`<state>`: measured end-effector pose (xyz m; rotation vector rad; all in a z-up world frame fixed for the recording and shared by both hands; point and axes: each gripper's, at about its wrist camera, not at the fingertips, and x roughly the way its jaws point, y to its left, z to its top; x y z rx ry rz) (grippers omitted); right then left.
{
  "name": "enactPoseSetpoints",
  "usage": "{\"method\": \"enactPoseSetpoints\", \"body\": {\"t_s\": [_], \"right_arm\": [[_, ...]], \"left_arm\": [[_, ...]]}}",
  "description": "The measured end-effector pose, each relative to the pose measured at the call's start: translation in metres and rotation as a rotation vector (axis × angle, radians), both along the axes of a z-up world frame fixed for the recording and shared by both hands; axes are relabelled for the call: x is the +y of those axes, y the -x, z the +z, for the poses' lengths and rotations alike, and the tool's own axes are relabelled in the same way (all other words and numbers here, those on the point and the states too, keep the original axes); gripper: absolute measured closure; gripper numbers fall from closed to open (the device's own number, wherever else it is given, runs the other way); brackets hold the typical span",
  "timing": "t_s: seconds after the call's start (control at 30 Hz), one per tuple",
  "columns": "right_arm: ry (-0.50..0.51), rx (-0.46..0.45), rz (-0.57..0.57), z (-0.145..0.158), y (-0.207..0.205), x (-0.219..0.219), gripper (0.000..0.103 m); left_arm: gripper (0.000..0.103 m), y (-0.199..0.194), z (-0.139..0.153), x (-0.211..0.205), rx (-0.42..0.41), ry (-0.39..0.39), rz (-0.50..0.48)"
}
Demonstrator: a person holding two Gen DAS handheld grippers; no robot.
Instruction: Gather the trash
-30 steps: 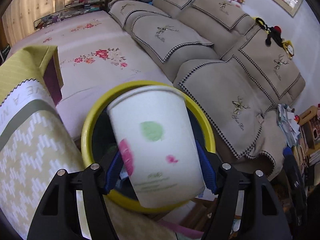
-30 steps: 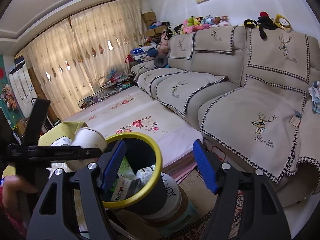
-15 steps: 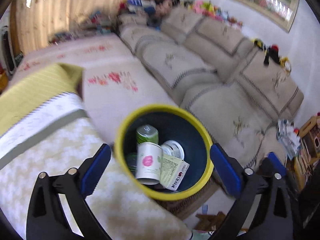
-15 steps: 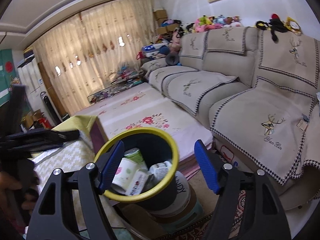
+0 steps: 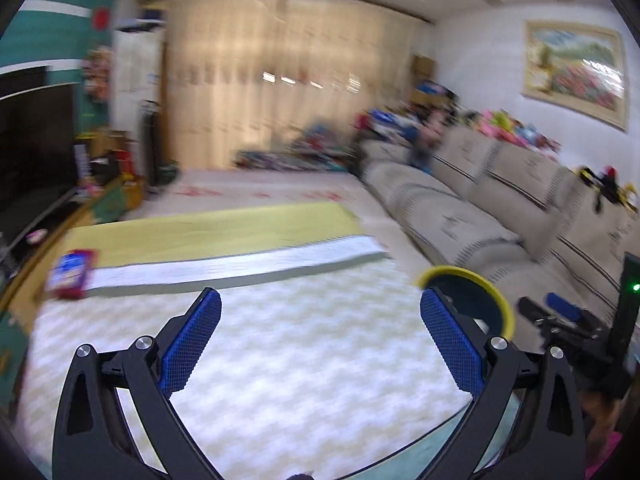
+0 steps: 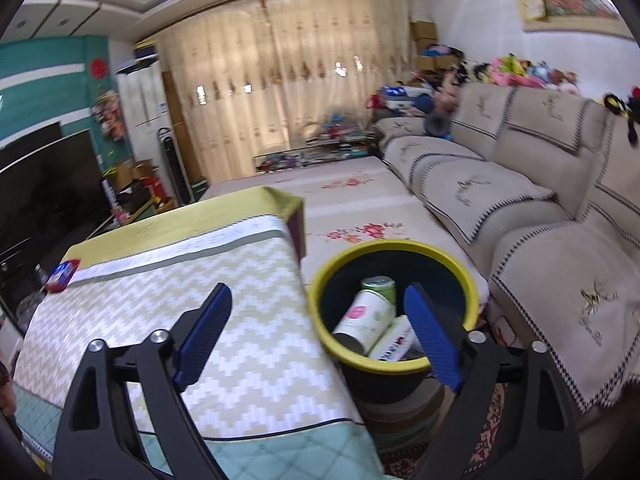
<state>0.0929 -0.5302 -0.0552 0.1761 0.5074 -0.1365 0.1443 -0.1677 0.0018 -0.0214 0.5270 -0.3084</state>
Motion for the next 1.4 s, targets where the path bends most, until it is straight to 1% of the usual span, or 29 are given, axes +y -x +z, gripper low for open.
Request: {"method": "enactPoseSetpoints", "body": {"t_s": [0.03, 0.13, 0.23, 0.4, 0.57, 0.73, 0.77, 1.03, 1.4], "right_arm": [[0.007, -0.004, 0.009, 0.003, 0.001, 0.005, 0.016], [0.033, -0.017, 0.03, 0.014, 0.01, 0.018, 0.013], [0.044, -0.03, 0.048, 0.024, 0.022, 0.025, 0.01], [0.07, -0.05, 0.053, 0.035, 0.038, 0.038, 0.009], [0.077, -0.063, 0.06, 0.039, 0.054, 0.044, 0.008], [0.068, -0.061, 0.06, 0.037, 0.063, 0.041, 0.007], [0.064, -0.061, 0.062, 0.036, 0.064, 0.041, 0.007], [0.044, -0.076, 0.057, 0.039, 0.068, 0.032, 0.007], [0.037, -0.069, 0.057, 0.035, 0.065, 0.031, 0.007]], "left_arm": [[0.005, 0.01, 0.002, 0.019, -0.013, -0.01, 0.044], [0.005, 0.036, 0.005, 0.059, -0.031, -0.025, 0.124], [0.005, 0.061, 0.007, 0.086, -0.05, -0.019, 0.175], [0.005, 0.092, 0.01, 0.111, -0.063, 0.022, 0.214], [0.005, 0.116, 0.01, 0.106, -0.079, 0.04, 0.208], [0.005, 0.129, 0.011, 0.101, -0.081, 0.004, 0.213], [0.005, 0.128, 0.014, 0.094, -0.083, 0.0, 0.216], [0.005, 0.133, 0.022, 0.083, -0.104, -0.031, 0.223], [0.005, 0.131, 0.024, 0.079, -0.101, -0.031, 0.22]]}}
